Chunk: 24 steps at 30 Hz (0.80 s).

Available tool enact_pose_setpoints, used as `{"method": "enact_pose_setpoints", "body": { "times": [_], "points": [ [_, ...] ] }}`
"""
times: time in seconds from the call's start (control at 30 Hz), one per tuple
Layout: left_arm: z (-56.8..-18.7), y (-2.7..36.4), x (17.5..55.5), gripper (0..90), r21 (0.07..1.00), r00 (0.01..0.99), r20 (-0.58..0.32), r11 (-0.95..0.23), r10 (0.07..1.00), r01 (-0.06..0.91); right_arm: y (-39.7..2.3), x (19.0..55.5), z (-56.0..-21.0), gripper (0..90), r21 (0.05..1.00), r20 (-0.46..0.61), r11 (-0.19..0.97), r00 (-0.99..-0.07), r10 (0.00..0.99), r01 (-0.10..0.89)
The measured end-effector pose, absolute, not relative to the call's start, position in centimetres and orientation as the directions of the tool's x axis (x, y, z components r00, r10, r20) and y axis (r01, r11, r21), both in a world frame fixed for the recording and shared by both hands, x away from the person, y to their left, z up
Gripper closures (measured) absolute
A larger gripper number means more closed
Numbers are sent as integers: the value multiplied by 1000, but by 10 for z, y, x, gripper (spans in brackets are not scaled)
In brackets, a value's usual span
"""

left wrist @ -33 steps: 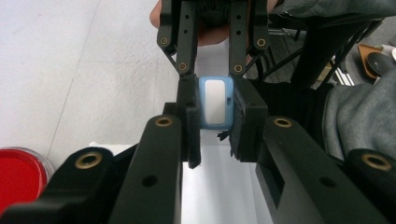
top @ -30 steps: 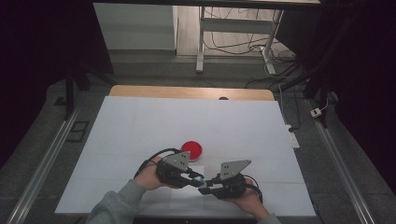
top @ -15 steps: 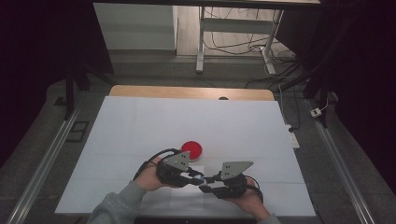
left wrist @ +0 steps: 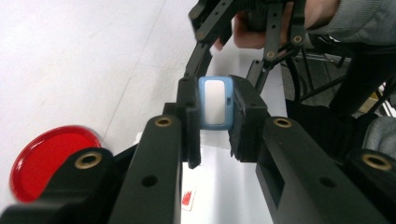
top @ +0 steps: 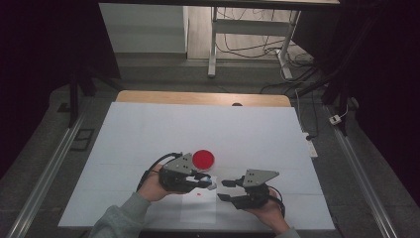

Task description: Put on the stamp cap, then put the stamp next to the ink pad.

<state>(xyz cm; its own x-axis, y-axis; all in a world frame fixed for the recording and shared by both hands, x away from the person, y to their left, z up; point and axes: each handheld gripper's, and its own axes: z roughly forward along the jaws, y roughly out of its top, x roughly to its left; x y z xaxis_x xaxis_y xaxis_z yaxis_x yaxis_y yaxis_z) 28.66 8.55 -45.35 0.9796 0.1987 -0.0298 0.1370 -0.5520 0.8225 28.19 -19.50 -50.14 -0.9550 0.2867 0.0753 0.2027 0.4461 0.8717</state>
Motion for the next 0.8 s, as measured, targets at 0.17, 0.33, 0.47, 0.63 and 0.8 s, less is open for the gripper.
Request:
{"method": "enact_pose_setpoints", "body": {
  "times": [0.17, 0.33, 0.47, 0.63, 0.8],
  "points": [
    [-454, 91, 286, 758, 823, 973, -37, -546, 229, 160, -207, 282, -502, 507, 882, 72, 415, -935, 348, 222],
    [-454, 95, 286, 758, 822, 966, -44, -540, 256, 181, -218, 283, -502, 507, 883, 69, 406, -919, 389, 238],
    [-453, 100, 284, 758, 827, 960, -47, -528, 277, 193, -223, 283, -503, 507, 881, 68, 402, -907, 415, 250],
    [-452, 108, 283, 757, 828, 942, -58, -511, 332, 231, -230, 283, -504, 507, 874, 56, 408, -890, 453, 263],
    [-451, 121, 282, 757, 836, 914, -73, -475, 399, 274, -242, 283, -504, 507, 873, 64, 396, -872, 485, 284]
  ]
}}
